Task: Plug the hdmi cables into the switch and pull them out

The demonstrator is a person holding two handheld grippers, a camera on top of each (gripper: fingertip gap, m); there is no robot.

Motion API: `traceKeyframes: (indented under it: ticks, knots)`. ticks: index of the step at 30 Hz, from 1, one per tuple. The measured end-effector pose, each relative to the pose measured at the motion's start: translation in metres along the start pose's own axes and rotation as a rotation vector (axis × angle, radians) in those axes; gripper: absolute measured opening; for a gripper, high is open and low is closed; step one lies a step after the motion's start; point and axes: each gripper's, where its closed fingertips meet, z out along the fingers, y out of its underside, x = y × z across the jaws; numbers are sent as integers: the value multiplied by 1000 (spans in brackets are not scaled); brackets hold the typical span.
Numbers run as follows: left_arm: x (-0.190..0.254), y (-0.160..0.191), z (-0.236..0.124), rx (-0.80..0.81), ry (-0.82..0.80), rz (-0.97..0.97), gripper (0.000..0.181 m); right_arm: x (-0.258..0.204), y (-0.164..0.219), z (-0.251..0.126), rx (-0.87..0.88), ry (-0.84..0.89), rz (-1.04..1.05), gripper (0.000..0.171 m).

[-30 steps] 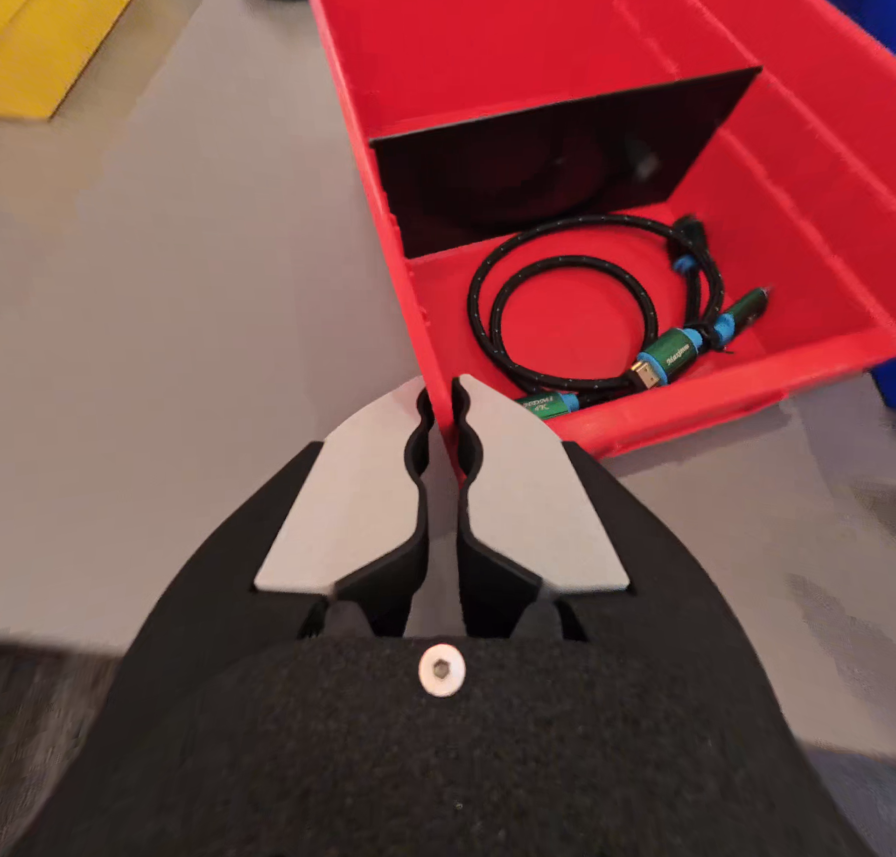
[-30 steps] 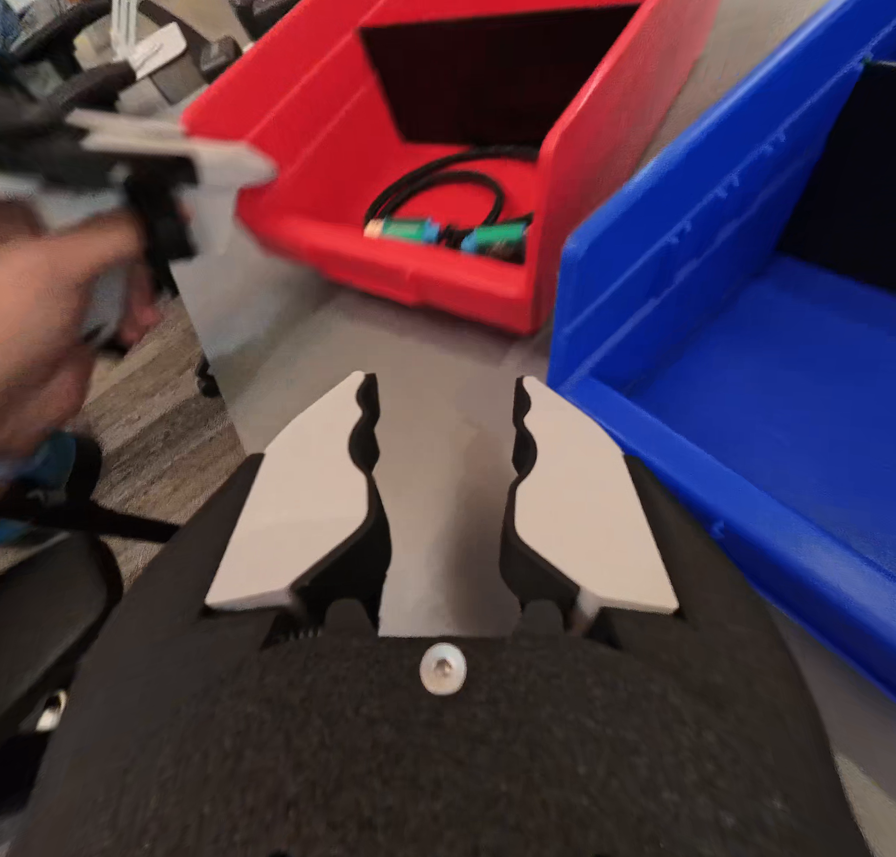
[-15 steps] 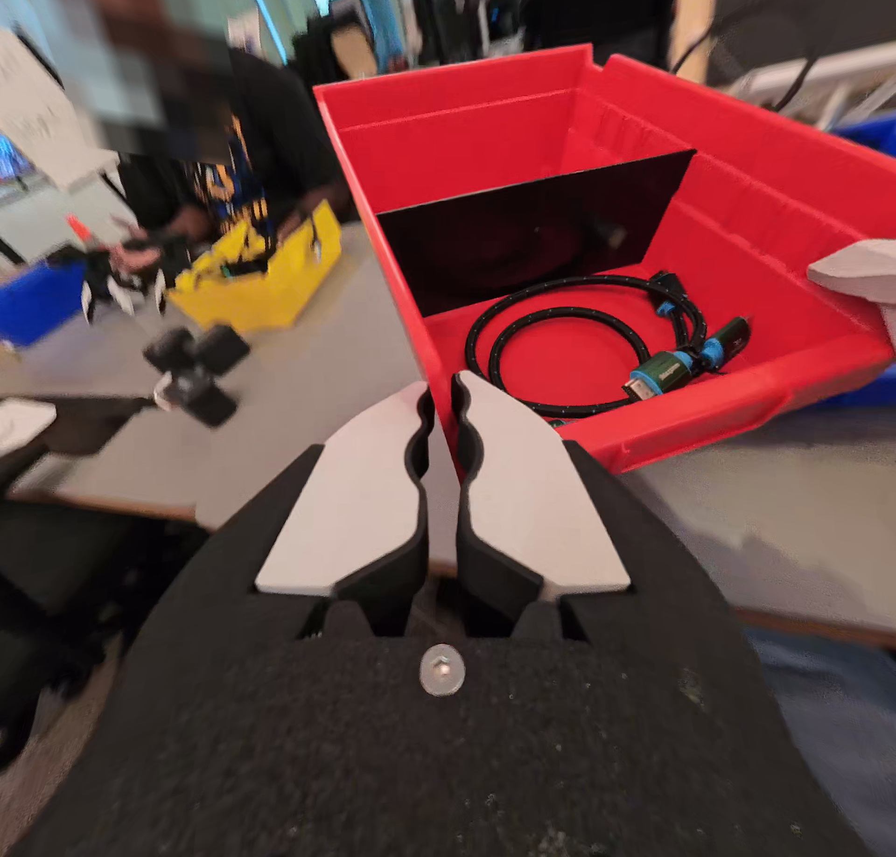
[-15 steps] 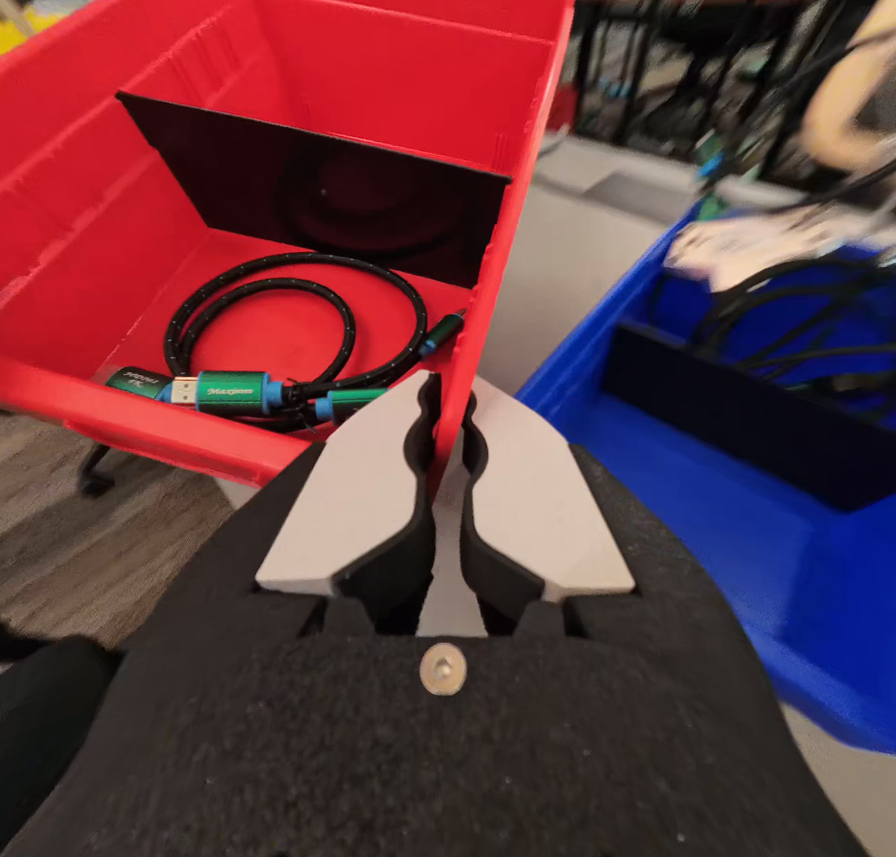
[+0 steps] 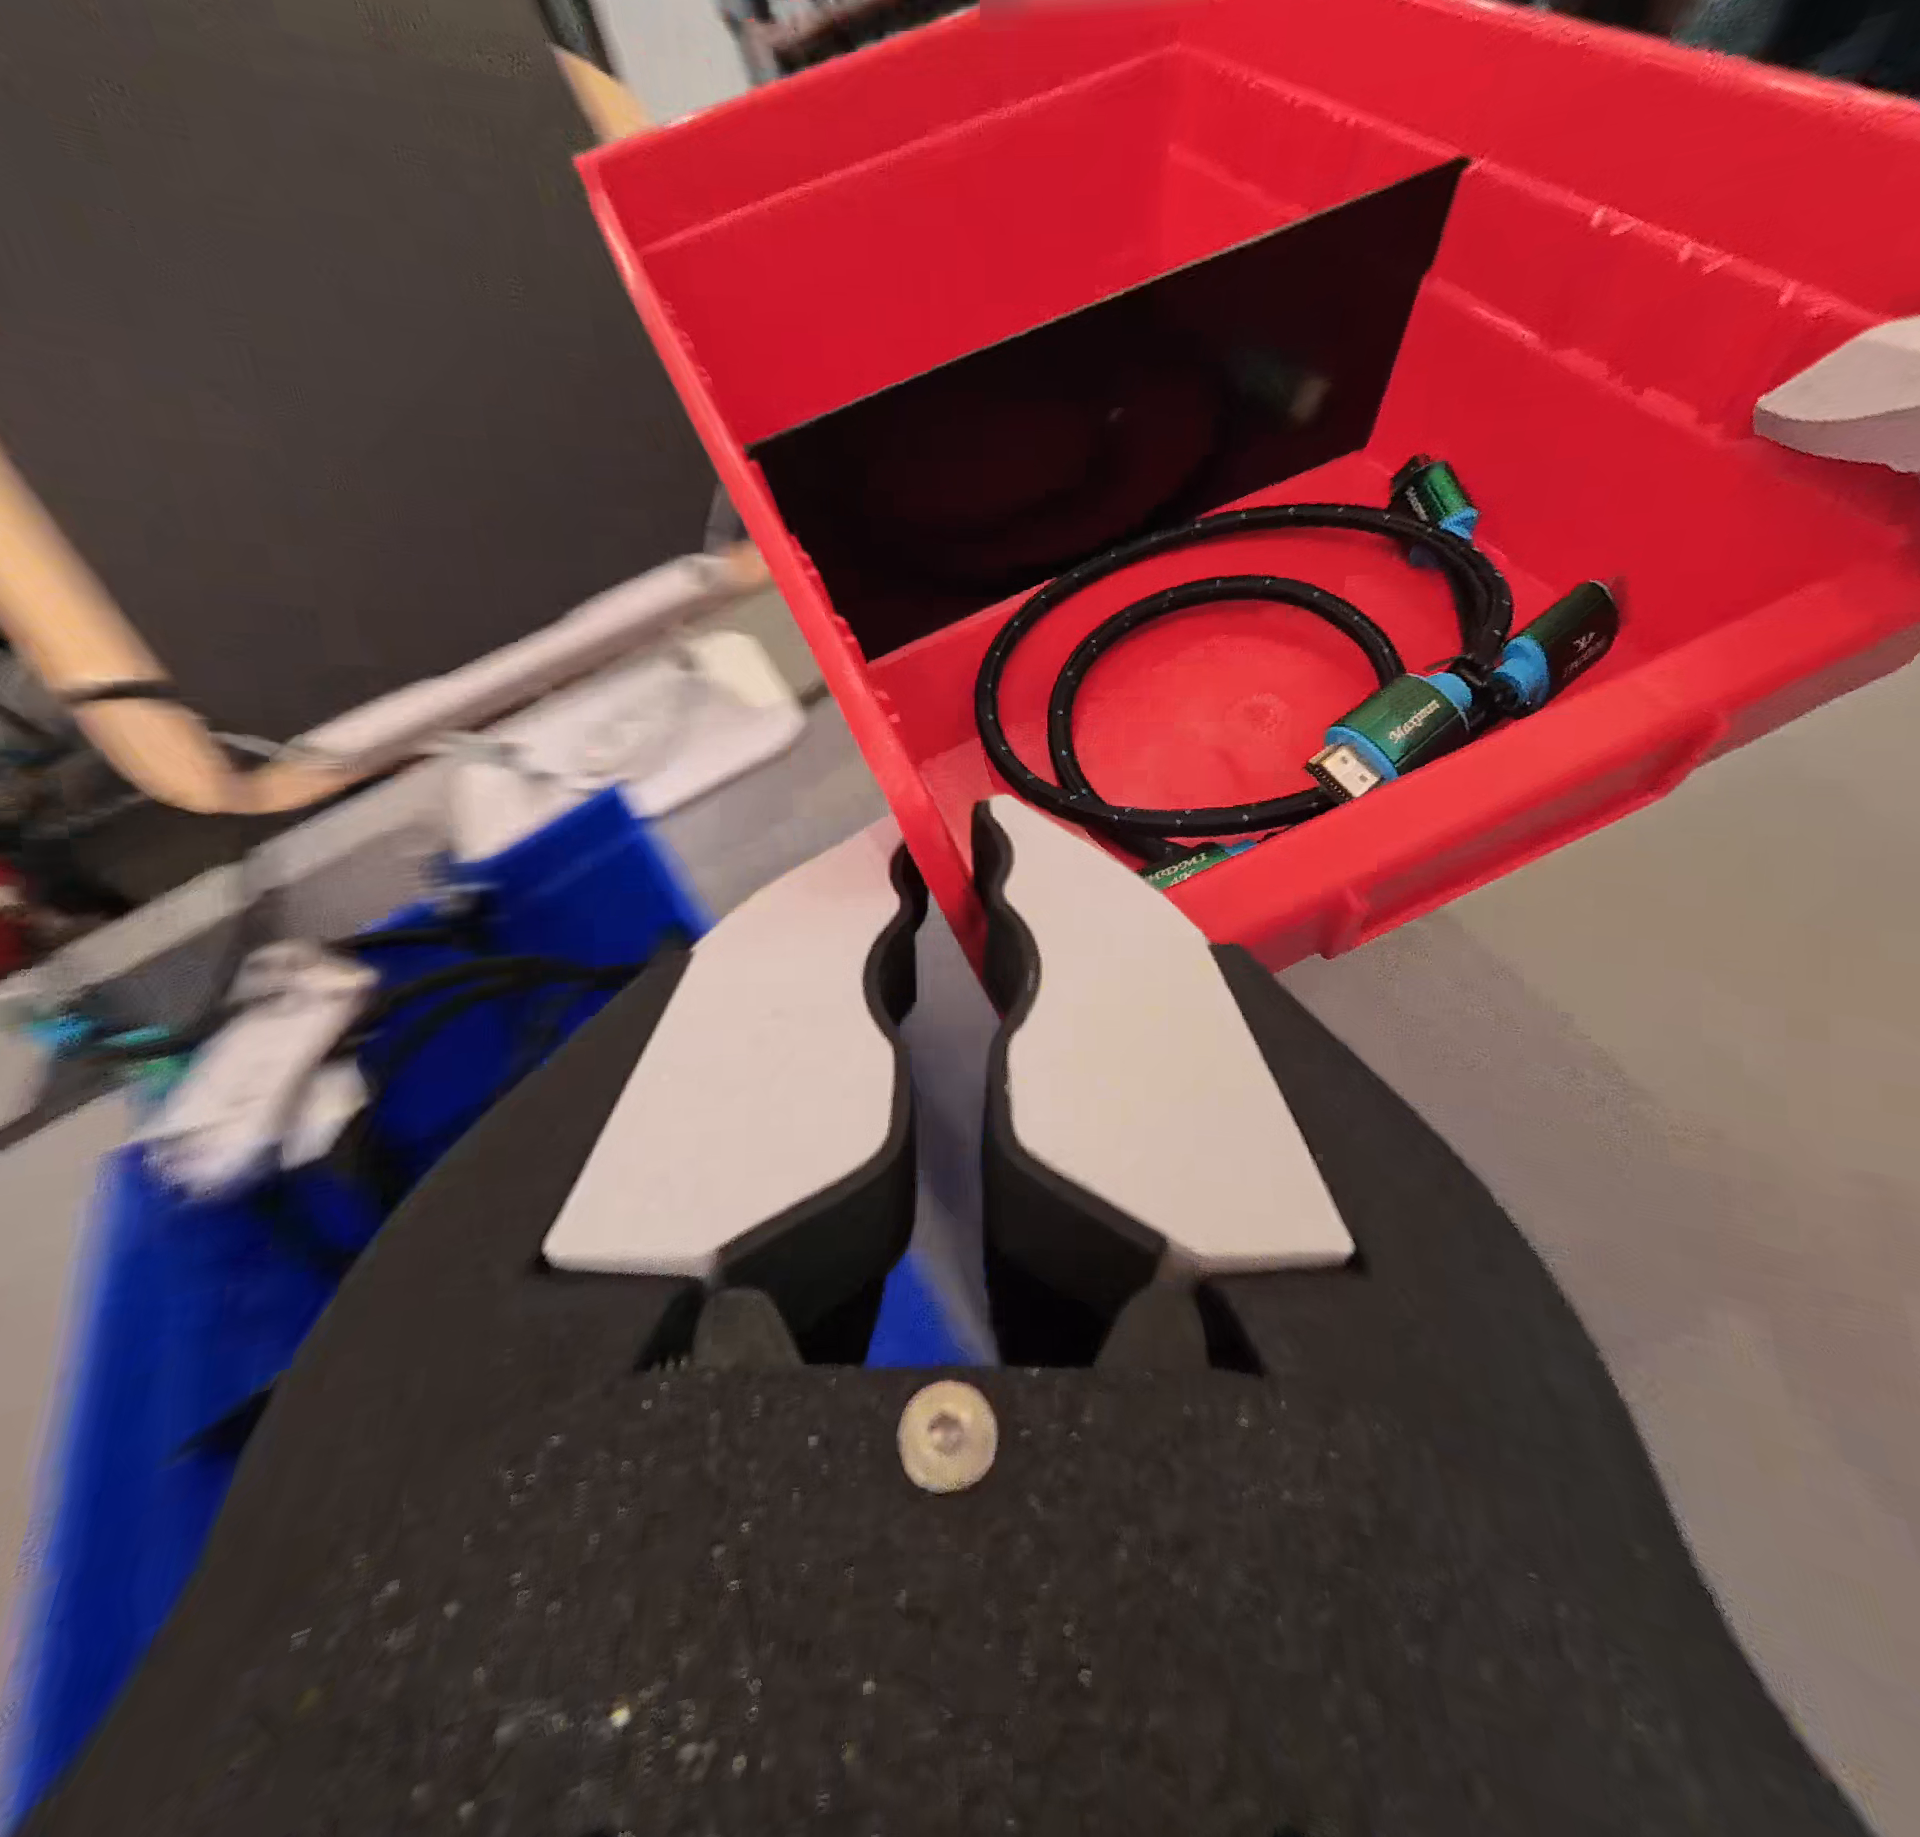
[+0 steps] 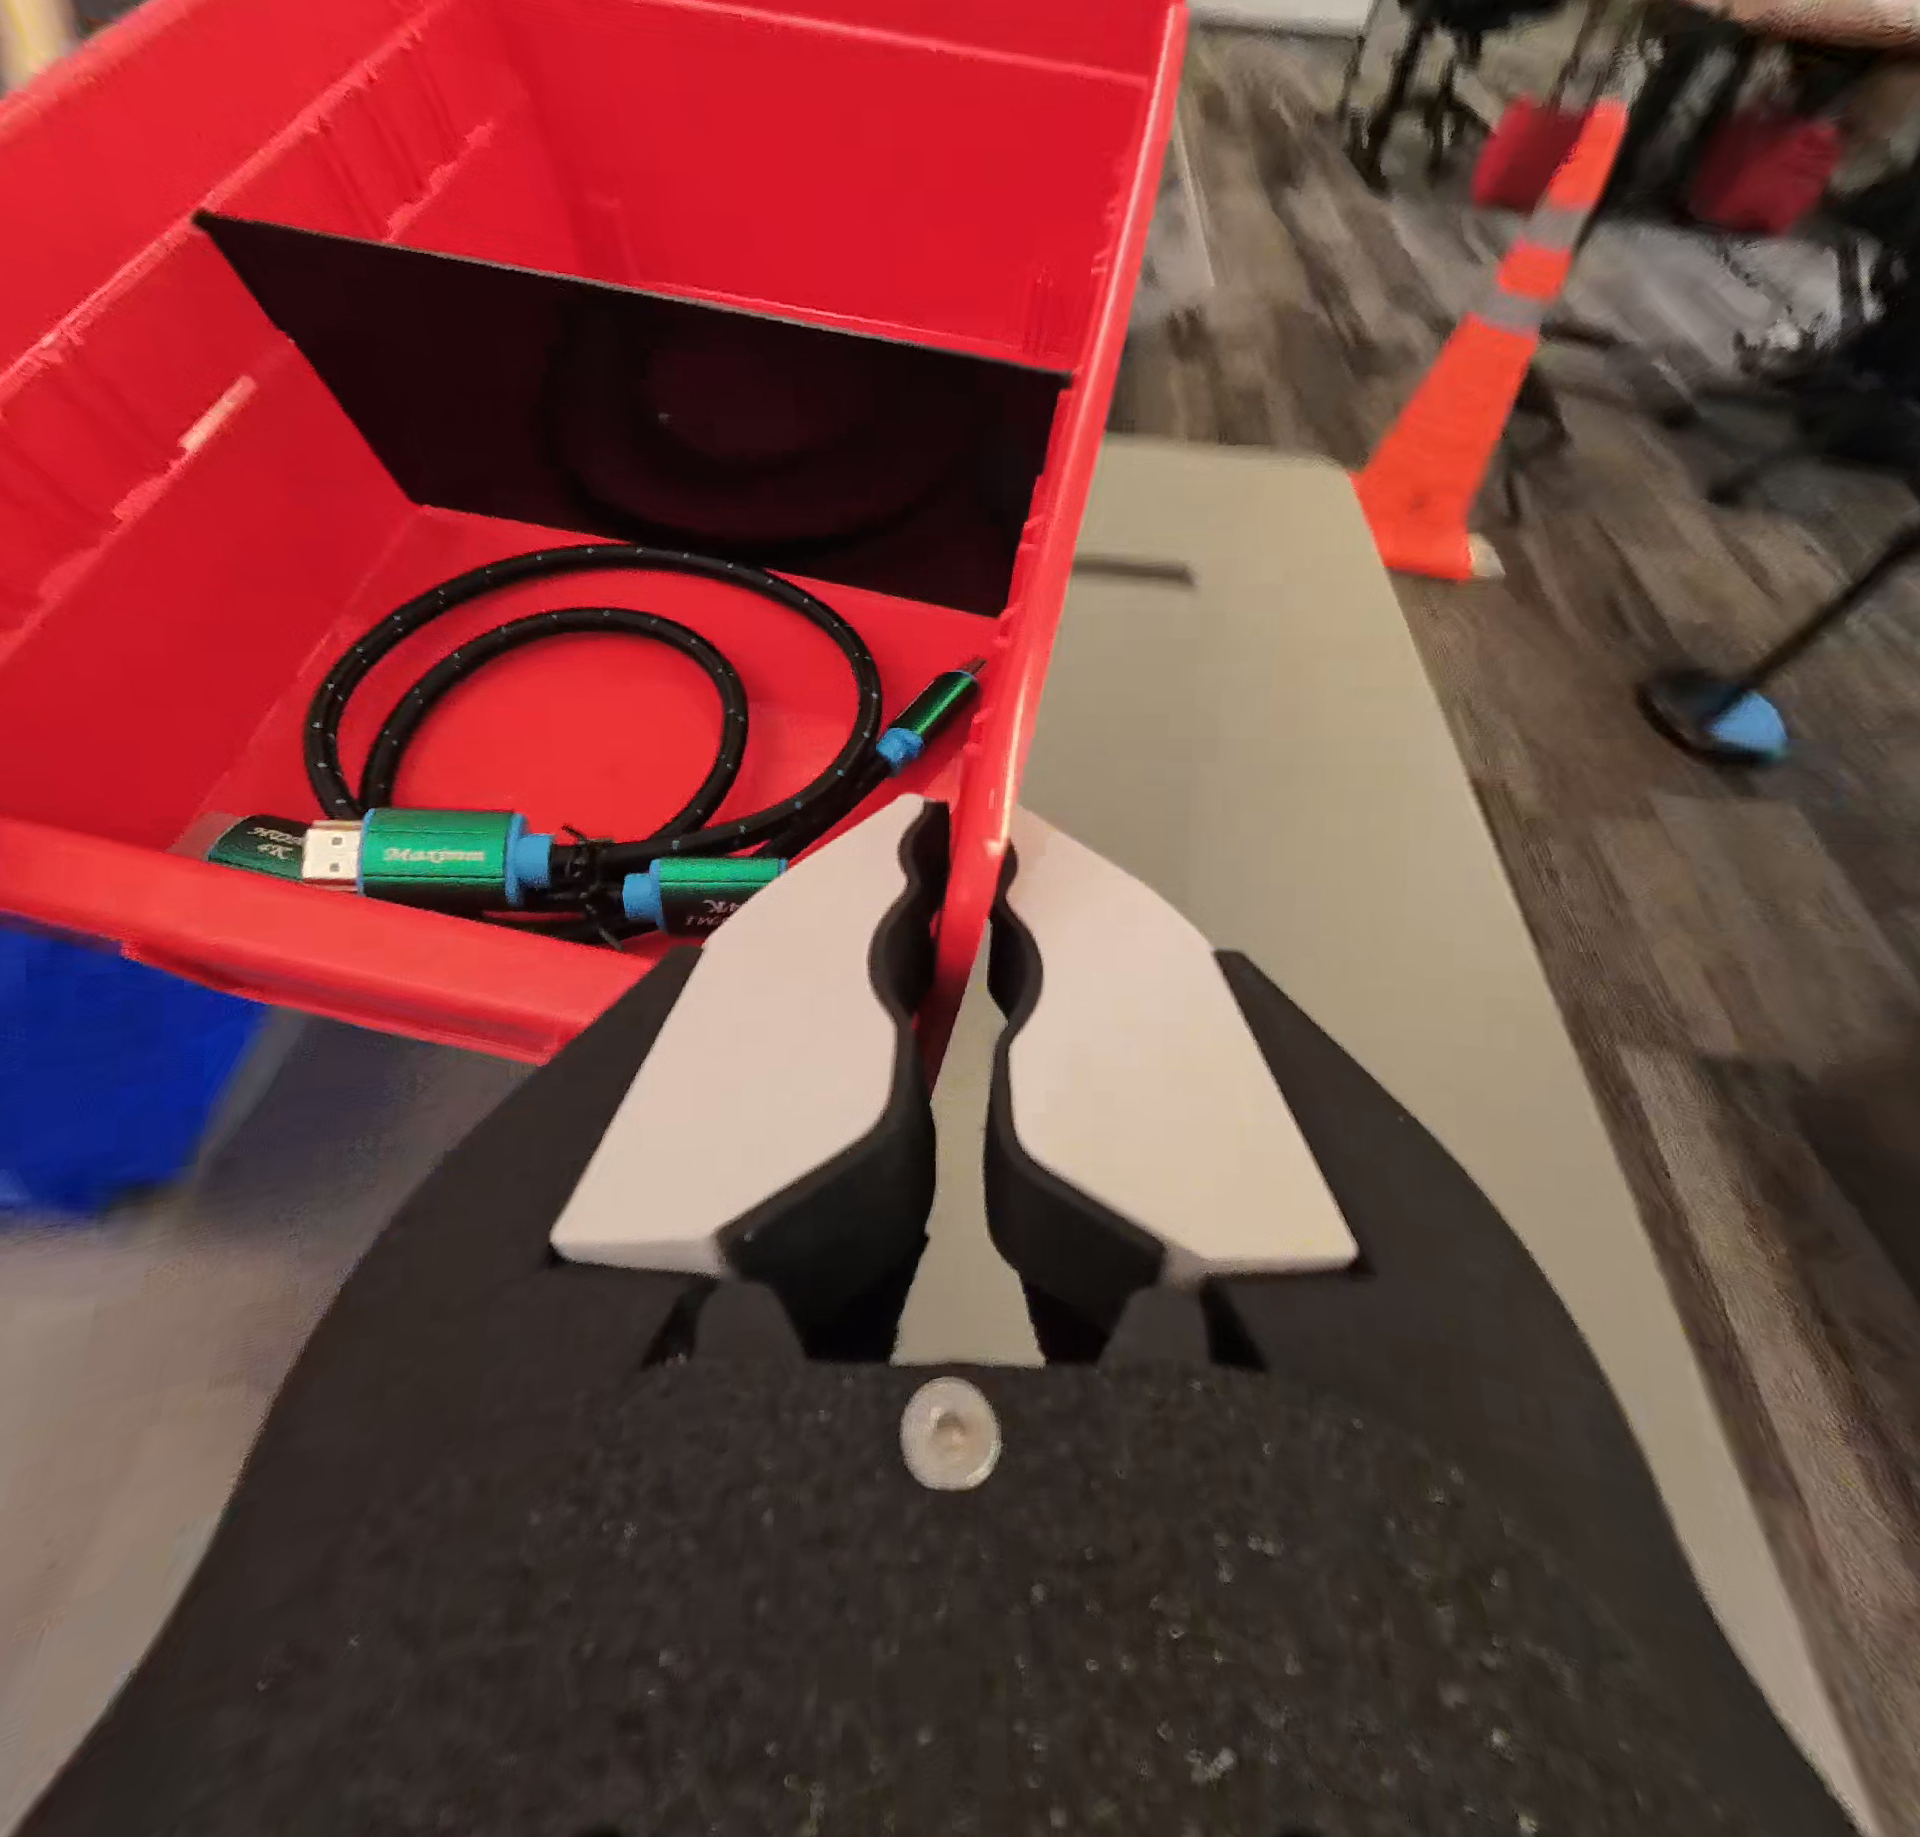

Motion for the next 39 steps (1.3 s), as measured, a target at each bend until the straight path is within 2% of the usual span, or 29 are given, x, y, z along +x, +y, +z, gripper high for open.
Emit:
traceKeyframes:
  ticks: [4, 7, 10, 12, 14, 16, 18, 20, 22, 24, 26, 28, 30, 31, 32, 34, 36, 37, 38, 39]
  knots:
    - [75, 29, 57, -81, 80, 26, 9, 75, 66, 28, -146, -11, 47, 5]
    - [108, 54, 70, -108, 124, 38, 12, 98, 99, 45, -149, -73, 28, 5]
    - [139, 89, 74, -192, 255, 12, 21, 112, 133, 55, -180, -78, 3, 5]
    - [143, 89, 67, -161, 296, -38, 21, 113, 125, 53, -54, -113, 67, 6]
    - [141, 82, 50, -134, 323, -12, 24, 115, 125, 50, -51, -100, 86, 12]
    - [126, 72, 18, -99, 351, -1, 33, 127, 114, 37, -32, -11, 49, 25]
    - [92, 61, -26, -47, 356, -51, 38, 126, 91, 12, 8, 38, 4, 29]
    - [38, 56, -69, 4, 292, -138, 38, 98, 61, -13, 81, 16, -65, 35]
    - [-30, 70, -101, 0, 142, -204, 43, 46, 40, -24, 127, -67, -99, 35]
    - [-97, 102, -123, -52, -36, -240, 64, -33, 36, -23, 127, -251, -90, 35]
    - [-147, 143, -135, -136, -196, -271, 71, -120, 50, -14, 69, -448, -33, 35]
    - [-168, 179, -134, -228, -263, -324, 79, -200, 78, -3, -66, -604, 57, 36]
    - [-172, 198, -121, -249, -266, -362, 79, -250, 103, 8, -195, -652, 103, 54]
    - [-169, 203, -111, -248, -242, -380, 76, -258, 110, 20, -209, -592, 93, 58]
    - [-165, 208, -100, -252, -209, -399, 68, -261, 113, 32, -201, -527, 69, 53]
    - [-163, 213, -86, -267, -170, -441, 40, -272, 118, 51, -209, -477, 6, 33]
    - [-173, 213, -87, -288, -157, -463, 13, -273, 118, 64, -253, -431, -14, 36]
    - [-180, 215, -90, -301, -177, -440, 8, -275, 113, 62, -291, -457, 24, 23]
    - [-186, 214, -93, -295, -177, -437, 7, -278, 110, 61, -337, -461, 98, 17]
    - [-192, 214, -99, -285, -179, -453, 7, -284, 102, 61, -311, -449, 103, 15]
